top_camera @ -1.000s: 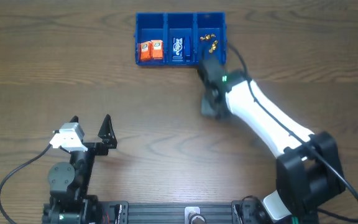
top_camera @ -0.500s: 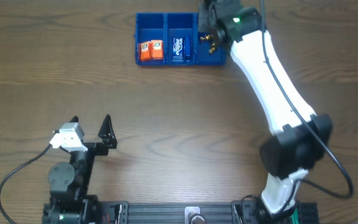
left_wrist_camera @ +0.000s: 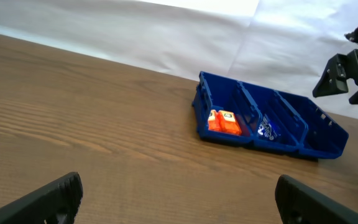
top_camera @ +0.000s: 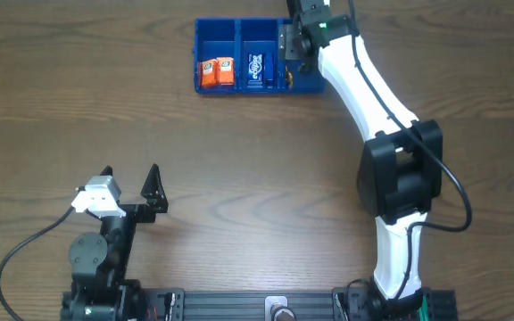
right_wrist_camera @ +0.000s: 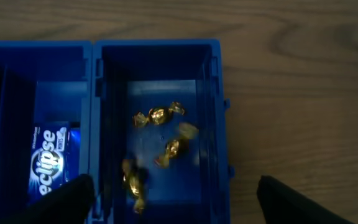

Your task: Sort Candies Into Trays

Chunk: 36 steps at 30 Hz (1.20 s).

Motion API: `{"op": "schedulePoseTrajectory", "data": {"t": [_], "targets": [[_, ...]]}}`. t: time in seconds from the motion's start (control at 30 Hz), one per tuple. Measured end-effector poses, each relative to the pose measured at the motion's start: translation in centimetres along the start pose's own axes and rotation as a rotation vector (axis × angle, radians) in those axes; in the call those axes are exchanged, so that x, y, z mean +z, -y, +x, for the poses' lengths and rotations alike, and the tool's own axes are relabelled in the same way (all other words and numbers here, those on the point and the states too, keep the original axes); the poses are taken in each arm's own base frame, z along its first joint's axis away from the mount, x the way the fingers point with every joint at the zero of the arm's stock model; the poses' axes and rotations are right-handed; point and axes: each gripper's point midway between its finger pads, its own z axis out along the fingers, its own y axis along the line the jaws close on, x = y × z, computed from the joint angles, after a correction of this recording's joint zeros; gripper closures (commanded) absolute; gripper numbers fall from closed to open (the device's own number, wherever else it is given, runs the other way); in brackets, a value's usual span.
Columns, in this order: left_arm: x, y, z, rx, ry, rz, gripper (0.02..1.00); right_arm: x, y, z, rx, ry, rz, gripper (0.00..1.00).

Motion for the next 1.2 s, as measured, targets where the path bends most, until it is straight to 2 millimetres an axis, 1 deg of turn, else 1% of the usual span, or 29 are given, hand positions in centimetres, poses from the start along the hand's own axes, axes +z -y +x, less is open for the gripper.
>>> {"op": "schedulePoseTrajectory", "data": {"t": [0.07, 0.17, 0.2, 0.23, 0.27, 0.33, 0.43, 0.5, 0.57, 0.6, 0.63, 0.67, 0.7, 0.73, 0.8, 0.83, 0.93, 0.97, 1.1, 1.2], "targets": [[0.0, 0.0, 0.0, 0.0, 0.0, 0.0, 0.02, -0.1, 0.0, 0.0, 0.005, -0.005, -0.008, 0.001], [0.0, 0.0, 0.0, 0.0, 0.0, 0.0, 0.02, -0.5, 0.6, 1.0, -0.003, -0.052, -0.014, 0.001], [0.0, 0.0, 0.0, 0.0, 0.0, 0.0, 0.02, -1.1, 0.9, 0.9, -0.003, -0.055, -0.017, 0.001], [0.0, 0.0, 0.0, 0.0, 0.0, 0.0, 0.02, -2.6, 1.7, 0.5, -0.001, -0.049, -0.021, 0.001], [0.0, 0.0, 0.0, 0.0, 0.0, 0.0, 0.02, -3.3, 2.1, 0.1, 0.002, -0.04, -0.023, 0.003], [0.0, 0.0, 0.0, 0.0, 0.0, 0.0, 0.02, -6.2, 3.5, -1.4, 0.011, 0.009, -0.025, 0.003], [0.0, 0.0, 0.0, 0.0, 0.0, 0.0, 0.02, -12.8, 6.5, -4.2, 0.038, 0.135, -0.023, 0.003], [0.0, 0.0, 0.0, 0.0, 0.0, 0.0, 0.02, -17.9, 8.6, -5.6, 0.054, 0.245, -0.019, 0.003], [0.0, 0.0, 0.0, 0.0, 0.0, 0.0, 0.02, -22.8, 10.6, -6.2, 0.069, 0.363, -0.011, 0.003], [0.0, 0.0, 0.0, 0.0, 0.0, 0.0, 0.02, -24.8, 11.4, -6.1, 0.073, 0.415, -0.008, 0.003], [0.0, 0.0, 0.0, 0.0, 0.0, 0.0, 0.02, -26.1, 11.9, -5.7, 0.077, 0.454, -0.006, 0.003], [0.0, 0.0, 0.0, 0.0, 0.0, -0.001, 0.02, -27.3, 12.6, -4.9, 0.08, 0.481, 0.001, 0.003], [0.0, 0.0, 0.0, 0.0, 0.0, 0.0, 0.02, -28.0, 13.0, -4.1, 0.077, 0.503, 0.004, 0.003], [0.0, 0.0, 0.0, 0.0, 0.0, -0.001, 0.02, -28.7, 13.6, -2.7, 0.076, 0.517, 0.012, 0.003], [0.0, 0.0, 0.0, 0.0, 0.0, 0.0, 0.02, -29.4, 14.5, -0.3, 0.07, 0.543, 0.028, 0.003], [0.0, 0.0, 0.0, 0.0, 0.0, 0.0, 0.023, -29.4, 15.0, 1.1, 0.069, 0.553, 0.041, 0.003], [0.0, 0.0, 0.0, 0.002, 0.0, 0.0, 0.02, -28.9, 16.4, 5.1, 0.075, 0.584, 0.081, 0.003], [0.0, 0.0, 0.0, 0.002, 0.0, 0.0, 0.02, -28.6, 16.7, 6.1, 0.08, 0.597, 0.087, 0.003], [0.0, 0.0, 0.0, 0.002, 0.0, 0.0, 0.02, -26.8, 18.7, 11.4, 0.118, 0.618, 0.141, 0.003], [0.0, 0.0, 0.0, 0.003, 0.0, 0.0, 0.02, -26.2, 20.0, 14.2, 0.154, 0.68, 0.175, 0.003]]}}
